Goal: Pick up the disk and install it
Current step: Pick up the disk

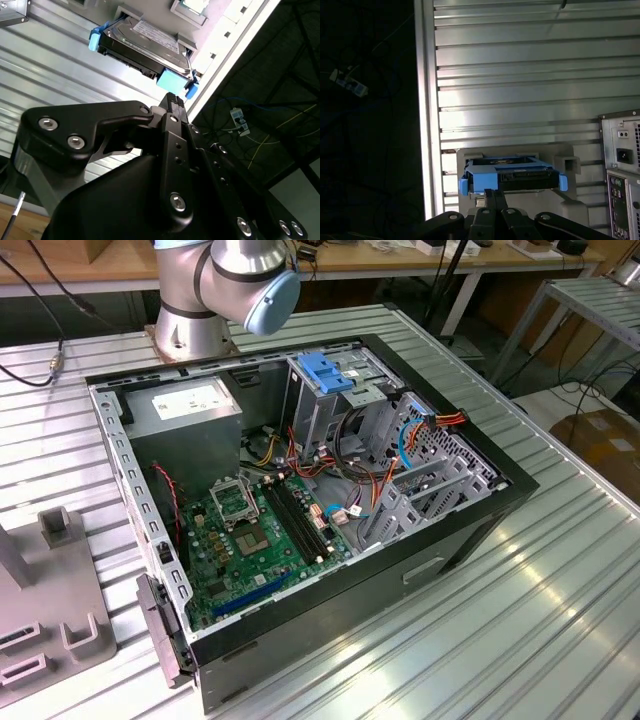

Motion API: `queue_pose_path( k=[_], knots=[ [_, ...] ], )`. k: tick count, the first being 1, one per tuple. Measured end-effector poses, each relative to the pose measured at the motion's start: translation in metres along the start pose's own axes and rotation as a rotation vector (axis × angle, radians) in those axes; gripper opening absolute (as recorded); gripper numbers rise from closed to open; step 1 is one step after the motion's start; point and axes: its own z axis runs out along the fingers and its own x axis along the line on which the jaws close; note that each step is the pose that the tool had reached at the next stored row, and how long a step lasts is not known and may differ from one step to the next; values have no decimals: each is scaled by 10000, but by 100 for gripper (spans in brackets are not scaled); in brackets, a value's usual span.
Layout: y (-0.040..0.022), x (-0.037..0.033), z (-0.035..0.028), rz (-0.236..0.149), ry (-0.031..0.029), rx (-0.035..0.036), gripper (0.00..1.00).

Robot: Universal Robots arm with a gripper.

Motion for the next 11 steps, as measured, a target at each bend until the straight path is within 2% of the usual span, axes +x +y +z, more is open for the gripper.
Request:
queue_pose_path(
  k=[7, 11],
  knots=[
    [0, 1, 0, -109, 5, -2, 10],
    [0, 1, 0, -531, 24, -13, 10]
  ],
)
